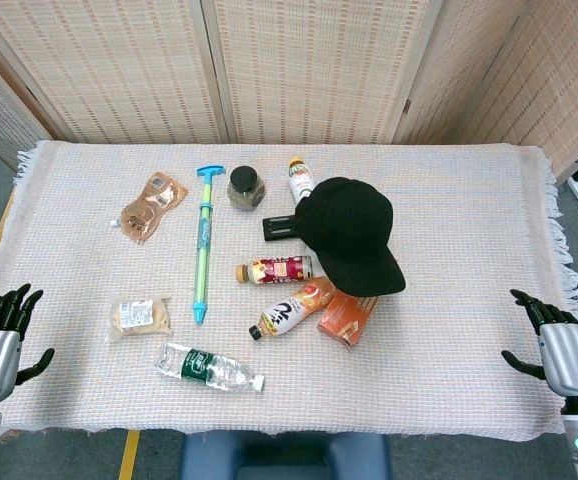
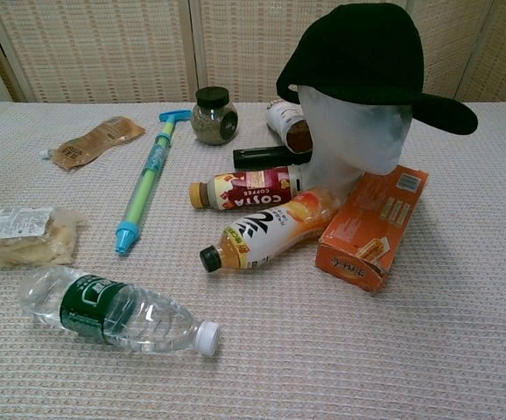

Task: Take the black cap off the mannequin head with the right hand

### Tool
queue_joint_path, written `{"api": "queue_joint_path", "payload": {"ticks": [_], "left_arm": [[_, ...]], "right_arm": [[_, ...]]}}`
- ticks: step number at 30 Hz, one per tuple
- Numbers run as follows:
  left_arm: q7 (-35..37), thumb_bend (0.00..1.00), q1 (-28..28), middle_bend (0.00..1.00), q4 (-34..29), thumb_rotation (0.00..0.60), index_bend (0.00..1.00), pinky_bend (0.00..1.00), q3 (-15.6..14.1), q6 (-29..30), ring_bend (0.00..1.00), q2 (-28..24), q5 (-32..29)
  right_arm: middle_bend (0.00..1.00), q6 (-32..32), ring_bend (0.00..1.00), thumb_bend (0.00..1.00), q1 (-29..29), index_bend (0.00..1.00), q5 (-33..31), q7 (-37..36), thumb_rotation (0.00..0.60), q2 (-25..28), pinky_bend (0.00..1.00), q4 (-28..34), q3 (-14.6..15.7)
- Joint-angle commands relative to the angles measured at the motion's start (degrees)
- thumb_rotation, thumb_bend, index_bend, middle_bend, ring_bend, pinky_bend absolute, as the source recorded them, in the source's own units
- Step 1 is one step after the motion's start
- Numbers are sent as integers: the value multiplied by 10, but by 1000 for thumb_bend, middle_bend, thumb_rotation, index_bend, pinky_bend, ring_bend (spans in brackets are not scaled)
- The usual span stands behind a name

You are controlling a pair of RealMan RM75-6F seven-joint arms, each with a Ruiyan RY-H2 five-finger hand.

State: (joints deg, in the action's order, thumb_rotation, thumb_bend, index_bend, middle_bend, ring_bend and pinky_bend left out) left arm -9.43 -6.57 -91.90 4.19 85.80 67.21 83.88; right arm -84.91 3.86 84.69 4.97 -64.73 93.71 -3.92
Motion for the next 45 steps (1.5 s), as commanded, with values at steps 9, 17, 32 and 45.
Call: {"api": "queue_joint_path", "payload": {"ticks": [9, 17, 32, 45], "left_arm": [[3, 300, 3, 73, -3, 600, 133, 118, -3, 3, 87, -4, 3], [6, 300, 1, 74, -5, 600, 133, 118, -3, 3, 87, -5, 9], [15, 300, -6, 76, -6, 600, 149, 118, -5, -6, 87, -9, 17], [17, 300, -12, 77, -10, 600, 167, 117, -4, -12, 87, -10, 18]], "right_arm": [[286, -3, 329, 47, 0, 170, 13, -4, 600, -6, 399, -3, 5], [289, -1, 420, 48, 6, 173, 19, -4, 600, -13, 498, -11, 3], [336, 16, 803, 182, 59, 246, 42, 9, 600, -58, 962, -18, -30], [347, 73, 832, 111, 133, 263, 19, 21, 600, -101, 991, 3, -72]]}}
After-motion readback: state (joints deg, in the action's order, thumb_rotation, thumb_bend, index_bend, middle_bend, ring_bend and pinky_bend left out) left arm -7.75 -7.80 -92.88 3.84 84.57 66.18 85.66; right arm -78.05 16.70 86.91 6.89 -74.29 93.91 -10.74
